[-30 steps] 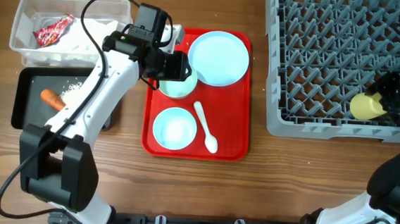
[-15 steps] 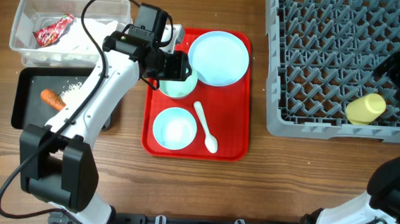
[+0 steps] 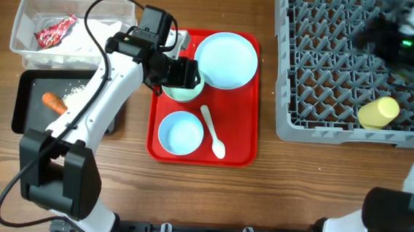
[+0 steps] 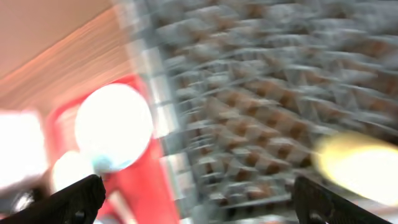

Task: Sort waste into correct bins and load items into the dishwasher rack
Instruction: 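Move the right gripper to the light-blue plate on the red tray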

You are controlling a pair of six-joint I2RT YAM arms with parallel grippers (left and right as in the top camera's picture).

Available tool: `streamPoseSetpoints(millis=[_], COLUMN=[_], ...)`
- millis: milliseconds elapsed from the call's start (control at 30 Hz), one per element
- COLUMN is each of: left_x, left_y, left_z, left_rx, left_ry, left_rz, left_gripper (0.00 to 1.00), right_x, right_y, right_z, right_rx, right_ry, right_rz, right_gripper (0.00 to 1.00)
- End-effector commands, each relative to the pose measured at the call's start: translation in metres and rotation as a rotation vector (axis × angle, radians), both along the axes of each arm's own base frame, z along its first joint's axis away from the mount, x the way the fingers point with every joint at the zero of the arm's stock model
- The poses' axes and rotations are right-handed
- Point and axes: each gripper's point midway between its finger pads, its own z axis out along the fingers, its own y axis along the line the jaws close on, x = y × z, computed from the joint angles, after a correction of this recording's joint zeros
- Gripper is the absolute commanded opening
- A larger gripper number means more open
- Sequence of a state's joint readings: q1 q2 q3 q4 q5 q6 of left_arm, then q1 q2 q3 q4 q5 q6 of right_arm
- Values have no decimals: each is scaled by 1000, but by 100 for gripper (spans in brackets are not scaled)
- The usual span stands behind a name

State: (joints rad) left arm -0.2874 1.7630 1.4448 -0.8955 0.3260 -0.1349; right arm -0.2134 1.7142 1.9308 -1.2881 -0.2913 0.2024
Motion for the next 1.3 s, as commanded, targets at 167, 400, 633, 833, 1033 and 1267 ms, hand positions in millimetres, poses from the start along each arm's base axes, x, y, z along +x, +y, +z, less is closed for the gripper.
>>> streamPoseSetpoints(millis=[167, 400, 633, 833, 1033, 1267], left_x=[7, 10, 13, 15, 15, 15], left_y=[34, 73, 105, 116, 116, 116], left_z=[65, 70, 67, 63, 63, 63], left_rx=[-2, 33, 48, 93, 93, 93], left_ry=[-176, -177, -154, -155, -155, -155], left_rz=[65, 165, 247, 275, 275, 275], left_gripper=[80, 82, 89, 92, 92, 95], right_x=[18, 46, 55, 55, 49, 40], right_y=[127, 188, 218, 221, 212, 207], right_z=[8, -52, -161, -211, -238, -260], right_rx=[74, 26, -75, -96, -132, -162], right_ry=[-85, 9, 214, 308, 378, 441], right_rz=[280, 242, 224, 216, 162, 146], right_gripper=[91, 80, 65, 58, 51, 48])
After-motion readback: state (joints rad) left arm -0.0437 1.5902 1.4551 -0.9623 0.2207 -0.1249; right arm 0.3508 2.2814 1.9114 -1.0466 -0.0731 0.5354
